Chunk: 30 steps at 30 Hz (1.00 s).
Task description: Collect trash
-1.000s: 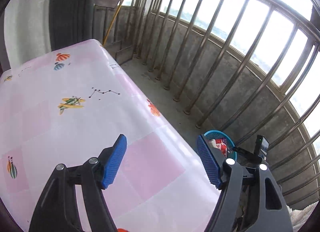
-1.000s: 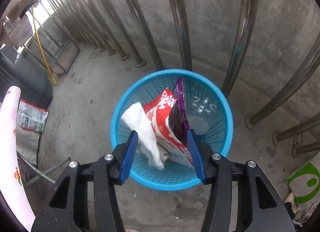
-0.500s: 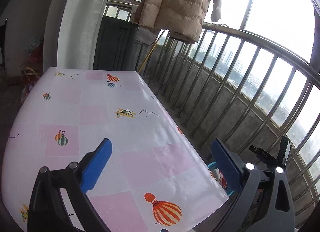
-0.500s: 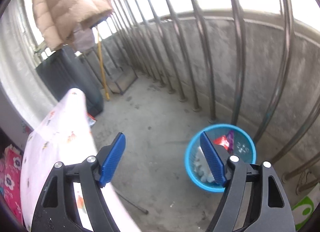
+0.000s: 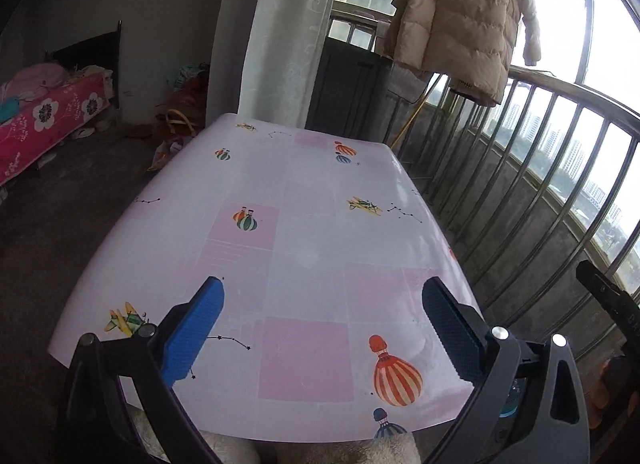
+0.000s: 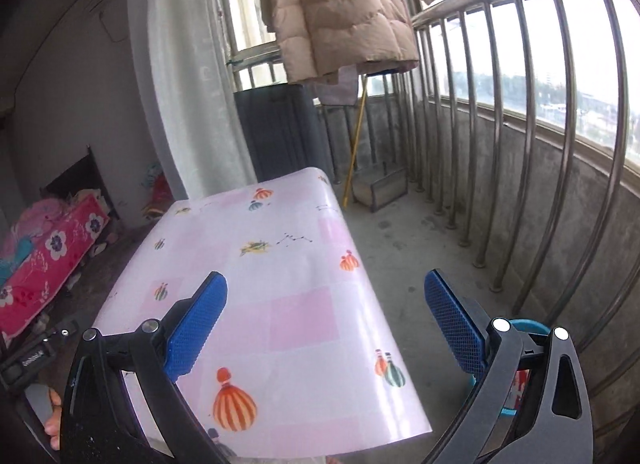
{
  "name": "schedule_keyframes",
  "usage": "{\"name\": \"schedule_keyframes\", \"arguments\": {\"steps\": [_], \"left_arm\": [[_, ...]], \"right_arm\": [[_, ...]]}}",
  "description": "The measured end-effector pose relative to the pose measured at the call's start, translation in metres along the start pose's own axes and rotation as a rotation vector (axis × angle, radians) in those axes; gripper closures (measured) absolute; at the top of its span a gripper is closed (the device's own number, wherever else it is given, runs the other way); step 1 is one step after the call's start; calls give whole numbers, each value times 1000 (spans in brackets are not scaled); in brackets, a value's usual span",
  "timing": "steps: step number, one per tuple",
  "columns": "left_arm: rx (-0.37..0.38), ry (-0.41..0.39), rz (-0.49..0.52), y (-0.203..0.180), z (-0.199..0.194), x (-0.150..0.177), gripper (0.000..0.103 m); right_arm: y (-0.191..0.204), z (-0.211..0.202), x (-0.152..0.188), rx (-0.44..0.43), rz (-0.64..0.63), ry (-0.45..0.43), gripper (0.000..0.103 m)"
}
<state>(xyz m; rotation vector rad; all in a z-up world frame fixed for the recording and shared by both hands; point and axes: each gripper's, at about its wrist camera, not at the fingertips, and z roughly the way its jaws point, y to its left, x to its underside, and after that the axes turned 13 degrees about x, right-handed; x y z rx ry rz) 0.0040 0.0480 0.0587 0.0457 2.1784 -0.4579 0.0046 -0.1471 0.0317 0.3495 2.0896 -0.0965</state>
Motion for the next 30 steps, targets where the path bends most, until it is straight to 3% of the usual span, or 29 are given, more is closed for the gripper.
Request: {"name": "schedule_keyframes", "arguments": {"steps": [4, 10, 16, 22, 30], "left_arm": [[-69, 42, 56, 0, 10, 14, 6], [-51, 93, 14, 0, 19, 19, 6], [-57, 147, -20, -9, 29, 29, 6], [-55, 286, 90, -35, 54, 47, 6], [-31, 333, 170, -56, 66, 53, 6]], "right_arm": [[19, 7, 17, 26, -50, 96, 8], [36, 0, 41, 231, -224, 33, 8], [27, 0, 52, 259, -225, 84, 8], [12, 5, 71, 329, -210, 199, 8], [-16, 5, 79, 396, -157, 275, 8]]}}
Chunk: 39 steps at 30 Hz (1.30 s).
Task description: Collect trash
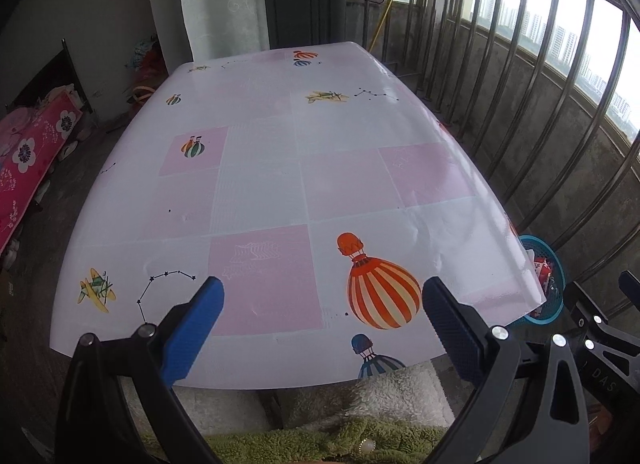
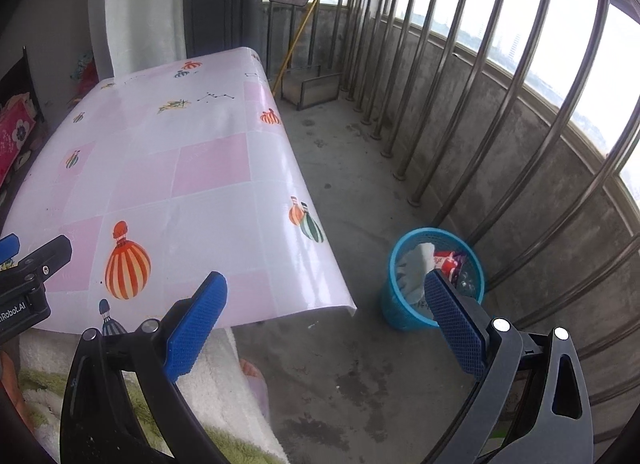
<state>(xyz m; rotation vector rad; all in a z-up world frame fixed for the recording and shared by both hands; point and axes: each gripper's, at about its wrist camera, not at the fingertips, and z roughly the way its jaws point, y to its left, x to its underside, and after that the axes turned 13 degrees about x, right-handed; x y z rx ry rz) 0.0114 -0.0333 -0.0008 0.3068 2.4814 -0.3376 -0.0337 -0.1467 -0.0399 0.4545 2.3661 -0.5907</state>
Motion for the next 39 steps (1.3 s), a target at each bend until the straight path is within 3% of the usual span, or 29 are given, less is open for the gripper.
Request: {"name": "schedule_keyframes", "arguments": {"steps": [11, 39], "left_arm": [[9, 9, 44, -16, 4, -2, 6], [2, 18, 50, -20, 8, -4, 6]], "right_arm": [[-19, 5, 7, 25, 43, 26, 8], [-19, 6, 6, 15, 55, 29, 8]]}}
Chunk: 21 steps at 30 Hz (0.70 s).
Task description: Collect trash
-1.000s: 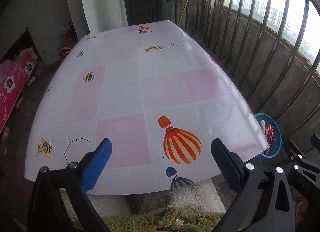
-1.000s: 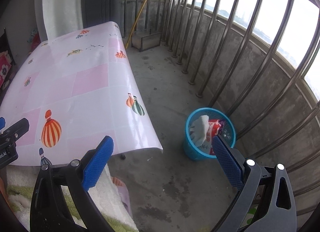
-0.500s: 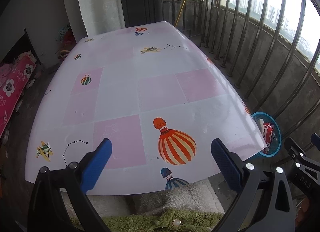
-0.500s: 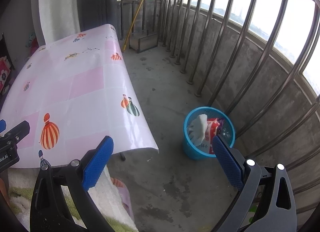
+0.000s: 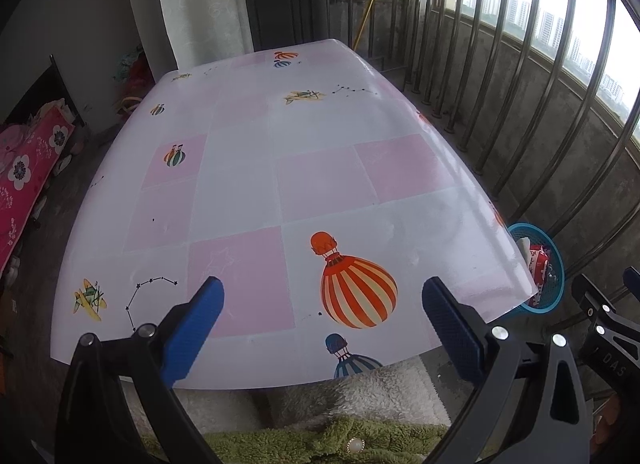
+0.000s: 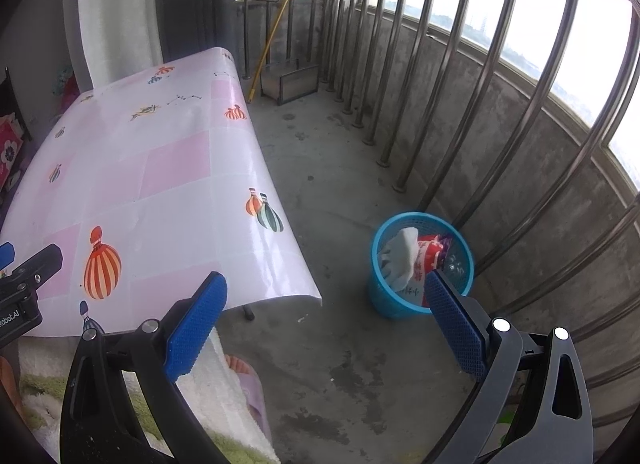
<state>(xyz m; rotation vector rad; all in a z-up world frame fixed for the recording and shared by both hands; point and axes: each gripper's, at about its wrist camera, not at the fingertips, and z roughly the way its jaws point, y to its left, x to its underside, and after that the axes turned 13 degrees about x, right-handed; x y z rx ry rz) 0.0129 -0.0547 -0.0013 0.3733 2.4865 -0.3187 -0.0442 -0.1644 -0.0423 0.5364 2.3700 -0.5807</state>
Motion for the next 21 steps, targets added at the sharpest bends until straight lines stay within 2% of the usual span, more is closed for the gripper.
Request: {"name": "schedule_keyframes", "arguments": {"steps": [21], "left_arm": [[-5, 7, -7, -2, 2, 2, 6]], "right_arm": [[5, -1, 2, -2, 1, 2, 8]]}}
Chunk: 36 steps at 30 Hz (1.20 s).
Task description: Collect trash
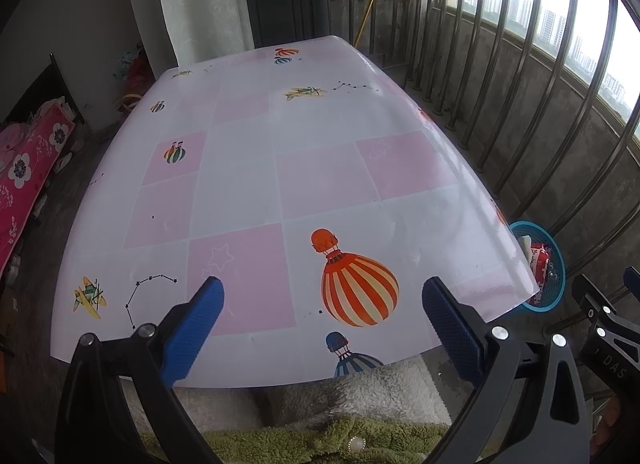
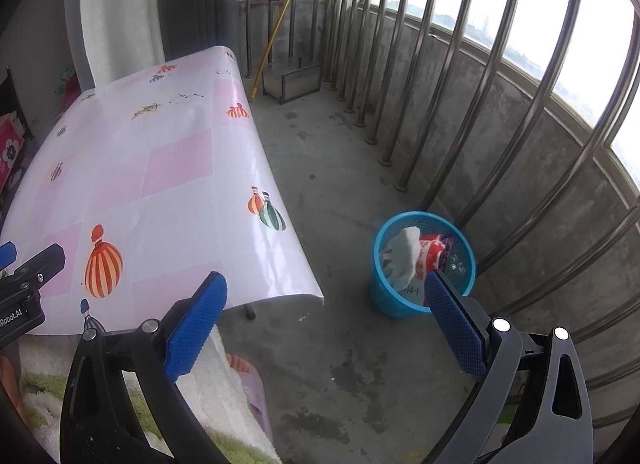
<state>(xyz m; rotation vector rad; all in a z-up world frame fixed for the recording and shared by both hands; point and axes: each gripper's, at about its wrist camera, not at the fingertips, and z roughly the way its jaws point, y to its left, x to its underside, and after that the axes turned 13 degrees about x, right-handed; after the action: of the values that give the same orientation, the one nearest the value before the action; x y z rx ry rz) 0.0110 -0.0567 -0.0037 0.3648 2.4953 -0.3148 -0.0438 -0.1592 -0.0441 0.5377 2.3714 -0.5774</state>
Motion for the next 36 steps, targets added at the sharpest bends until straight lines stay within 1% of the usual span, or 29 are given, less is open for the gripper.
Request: {"name": "schedule_keyframes", "arguments": {"steps": [36], "left_arm": [[-1, 2, -9, 6, -2, 0, 6]], "right_arm": [[4, -3, -1, -2, -1, -1, 8]]}}
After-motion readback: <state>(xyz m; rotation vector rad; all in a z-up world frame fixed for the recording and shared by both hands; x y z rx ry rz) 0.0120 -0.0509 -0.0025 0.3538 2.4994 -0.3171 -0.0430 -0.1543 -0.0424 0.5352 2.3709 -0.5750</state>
